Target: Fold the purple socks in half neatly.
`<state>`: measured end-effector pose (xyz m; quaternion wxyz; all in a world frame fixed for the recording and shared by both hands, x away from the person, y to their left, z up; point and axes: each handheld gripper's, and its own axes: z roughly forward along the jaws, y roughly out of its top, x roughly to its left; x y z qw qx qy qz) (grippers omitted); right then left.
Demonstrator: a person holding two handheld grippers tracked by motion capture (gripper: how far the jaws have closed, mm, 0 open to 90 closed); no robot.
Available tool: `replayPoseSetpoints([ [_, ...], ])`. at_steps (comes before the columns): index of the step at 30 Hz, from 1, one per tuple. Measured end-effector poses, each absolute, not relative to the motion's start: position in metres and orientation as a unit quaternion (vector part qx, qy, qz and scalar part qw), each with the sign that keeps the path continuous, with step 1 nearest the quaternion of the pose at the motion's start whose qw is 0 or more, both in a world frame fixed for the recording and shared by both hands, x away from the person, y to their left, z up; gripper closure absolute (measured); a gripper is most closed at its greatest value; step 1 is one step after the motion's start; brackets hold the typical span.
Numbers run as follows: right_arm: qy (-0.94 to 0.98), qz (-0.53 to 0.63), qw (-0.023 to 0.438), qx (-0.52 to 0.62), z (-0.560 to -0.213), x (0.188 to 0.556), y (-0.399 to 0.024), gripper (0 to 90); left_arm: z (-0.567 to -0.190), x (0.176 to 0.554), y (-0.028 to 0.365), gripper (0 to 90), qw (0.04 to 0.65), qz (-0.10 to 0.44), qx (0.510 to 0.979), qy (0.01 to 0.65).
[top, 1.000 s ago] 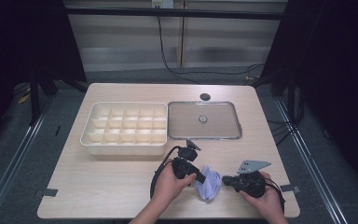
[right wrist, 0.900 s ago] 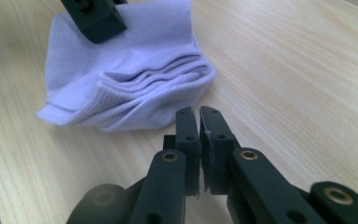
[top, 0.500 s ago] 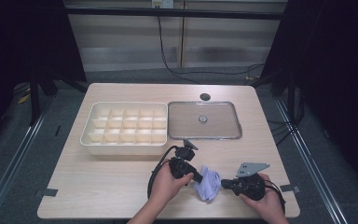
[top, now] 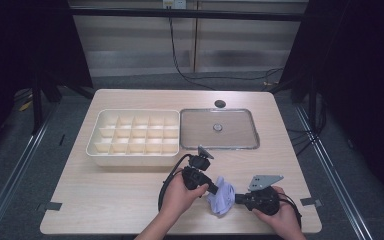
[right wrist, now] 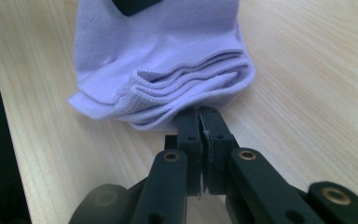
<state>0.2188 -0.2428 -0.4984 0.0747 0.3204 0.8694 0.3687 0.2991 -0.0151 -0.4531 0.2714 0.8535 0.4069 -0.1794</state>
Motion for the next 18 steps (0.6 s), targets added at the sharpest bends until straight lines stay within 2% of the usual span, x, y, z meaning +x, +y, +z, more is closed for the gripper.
replayPoseSetpoints([
  [18, 0.868, 0.373, 0.072, 0.319, -0.4992, 0.2203, -0.2338, 87.2, -0.4444, 0.2945, -0.0234, 82.0, 0.274, -0.17, 0.864, 0.386],
])
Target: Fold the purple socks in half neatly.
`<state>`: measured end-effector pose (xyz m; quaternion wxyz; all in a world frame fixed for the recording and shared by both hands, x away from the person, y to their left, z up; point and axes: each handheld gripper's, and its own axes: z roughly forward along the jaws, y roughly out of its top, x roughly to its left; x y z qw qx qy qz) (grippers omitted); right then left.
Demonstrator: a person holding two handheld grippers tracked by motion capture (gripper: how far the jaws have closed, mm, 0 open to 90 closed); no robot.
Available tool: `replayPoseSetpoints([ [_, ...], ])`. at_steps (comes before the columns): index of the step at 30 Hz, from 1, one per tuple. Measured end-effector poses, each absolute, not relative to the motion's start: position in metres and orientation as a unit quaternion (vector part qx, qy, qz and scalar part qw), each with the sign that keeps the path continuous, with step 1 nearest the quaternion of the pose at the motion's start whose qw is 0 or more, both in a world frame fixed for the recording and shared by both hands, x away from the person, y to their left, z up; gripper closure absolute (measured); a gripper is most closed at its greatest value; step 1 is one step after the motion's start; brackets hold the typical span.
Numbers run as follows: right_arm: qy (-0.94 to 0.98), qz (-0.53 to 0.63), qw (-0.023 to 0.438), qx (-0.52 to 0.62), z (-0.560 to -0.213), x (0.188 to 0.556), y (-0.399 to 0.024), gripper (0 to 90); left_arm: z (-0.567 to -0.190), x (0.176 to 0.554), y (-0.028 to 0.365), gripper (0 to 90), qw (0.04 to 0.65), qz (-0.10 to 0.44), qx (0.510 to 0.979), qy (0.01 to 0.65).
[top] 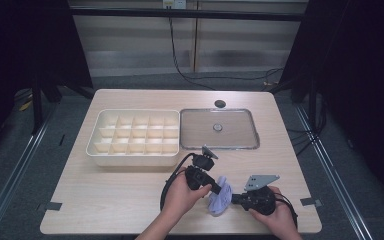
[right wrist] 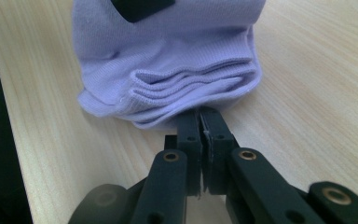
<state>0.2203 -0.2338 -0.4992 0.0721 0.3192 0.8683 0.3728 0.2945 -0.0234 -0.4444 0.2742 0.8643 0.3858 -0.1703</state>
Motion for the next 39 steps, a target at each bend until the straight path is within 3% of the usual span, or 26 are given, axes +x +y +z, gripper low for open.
replayPoseSetpoints([
  [39, 0.87, 0.37, 0.07, 0.319, -0.496, 0.218, -0.236, 87.9, -0.442, 0.294, -0.028, 82.0, 0.275, -0.167, 0.866, 0.384],
])
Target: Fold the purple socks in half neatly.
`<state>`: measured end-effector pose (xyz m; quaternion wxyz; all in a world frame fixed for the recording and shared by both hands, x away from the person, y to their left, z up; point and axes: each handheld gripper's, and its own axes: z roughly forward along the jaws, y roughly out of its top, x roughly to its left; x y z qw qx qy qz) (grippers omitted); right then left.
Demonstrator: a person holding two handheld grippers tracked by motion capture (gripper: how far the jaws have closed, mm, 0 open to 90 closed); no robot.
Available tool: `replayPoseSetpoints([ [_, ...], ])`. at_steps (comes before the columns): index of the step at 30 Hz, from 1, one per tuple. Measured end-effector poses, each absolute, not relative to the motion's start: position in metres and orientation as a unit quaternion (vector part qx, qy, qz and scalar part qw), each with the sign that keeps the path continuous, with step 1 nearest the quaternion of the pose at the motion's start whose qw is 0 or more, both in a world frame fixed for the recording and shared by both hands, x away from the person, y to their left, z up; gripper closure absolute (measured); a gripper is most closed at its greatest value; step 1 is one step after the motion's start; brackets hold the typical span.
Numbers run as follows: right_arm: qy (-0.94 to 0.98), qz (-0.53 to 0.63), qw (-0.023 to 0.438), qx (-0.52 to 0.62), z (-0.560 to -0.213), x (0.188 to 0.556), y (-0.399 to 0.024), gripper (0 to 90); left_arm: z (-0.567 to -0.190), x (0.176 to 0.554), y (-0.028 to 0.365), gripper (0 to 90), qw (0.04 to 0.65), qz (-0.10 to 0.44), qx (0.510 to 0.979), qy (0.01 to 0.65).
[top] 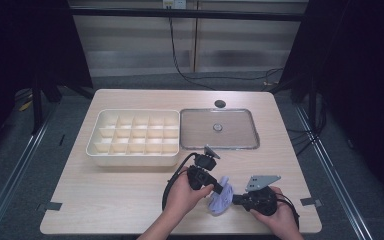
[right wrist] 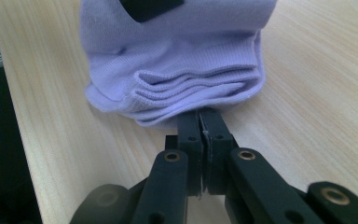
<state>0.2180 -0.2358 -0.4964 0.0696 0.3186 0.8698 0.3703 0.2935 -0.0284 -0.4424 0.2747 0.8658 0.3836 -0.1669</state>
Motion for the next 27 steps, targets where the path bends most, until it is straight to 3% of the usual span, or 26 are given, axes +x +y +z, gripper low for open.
replayPoseSetpoints([
  [27, 0.87, 0.371, 0.065, 0.318, -0.499, 0.22, -0.224, 88.1, -0.444, 0.289, -0.035, 81.9, 0.276, -0.168, 0.868, 0.378],
])
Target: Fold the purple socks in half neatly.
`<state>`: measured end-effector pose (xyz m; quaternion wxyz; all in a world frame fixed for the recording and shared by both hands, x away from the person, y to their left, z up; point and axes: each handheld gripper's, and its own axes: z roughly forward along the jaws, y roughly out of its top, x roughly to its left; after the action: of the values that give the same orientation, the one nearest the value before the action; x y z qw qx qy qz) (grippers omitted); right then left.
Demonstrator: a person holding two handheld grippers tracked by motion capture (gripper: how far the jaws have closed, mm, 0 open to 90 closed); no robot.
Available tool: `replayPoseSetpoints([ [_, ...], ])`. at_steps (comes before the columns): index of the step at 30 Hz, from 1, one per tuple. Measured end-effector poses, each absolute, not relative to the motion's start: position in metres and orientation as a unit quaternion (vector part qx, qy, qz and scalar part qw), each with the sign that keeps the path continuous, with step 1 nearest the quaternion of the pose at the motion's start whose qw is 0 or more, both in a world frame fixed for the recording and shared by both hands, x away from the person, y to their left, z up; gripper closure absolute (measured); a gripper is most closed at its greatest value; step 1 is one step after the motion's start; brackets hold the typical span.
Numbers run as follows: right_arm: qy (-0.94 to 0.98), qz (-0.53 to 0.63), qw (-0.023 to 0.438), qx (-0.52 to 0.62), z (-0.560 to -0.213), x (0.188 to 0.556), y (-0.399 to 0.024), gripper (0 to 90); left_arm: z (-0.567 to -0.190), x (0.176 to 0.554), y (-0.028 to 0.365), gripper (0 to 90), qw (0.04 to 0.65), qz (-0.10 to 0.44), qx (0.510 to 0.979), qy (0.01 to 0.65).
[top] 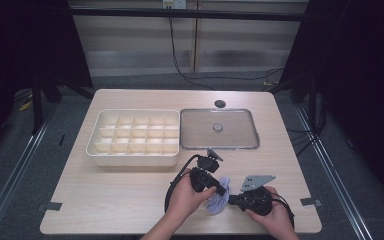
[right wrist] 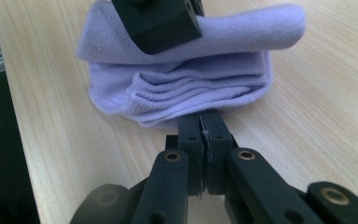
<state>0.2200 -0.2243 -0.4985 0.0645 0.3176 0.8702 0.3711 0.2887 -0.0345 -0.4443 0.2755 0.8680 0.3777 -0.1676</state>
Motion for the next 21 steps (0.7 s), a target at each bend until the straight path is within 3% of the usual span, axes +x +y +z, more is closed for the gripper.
replayPoseSetpoints([
  [21, 0.871, 0.375, 0.059, 0.313, -0.4991, 0.22, -0.2193, 87.3, -0.4517, 0.2876, -0.0377, 80.8, 0.266, -0.167, 0.875, 0.367],
])
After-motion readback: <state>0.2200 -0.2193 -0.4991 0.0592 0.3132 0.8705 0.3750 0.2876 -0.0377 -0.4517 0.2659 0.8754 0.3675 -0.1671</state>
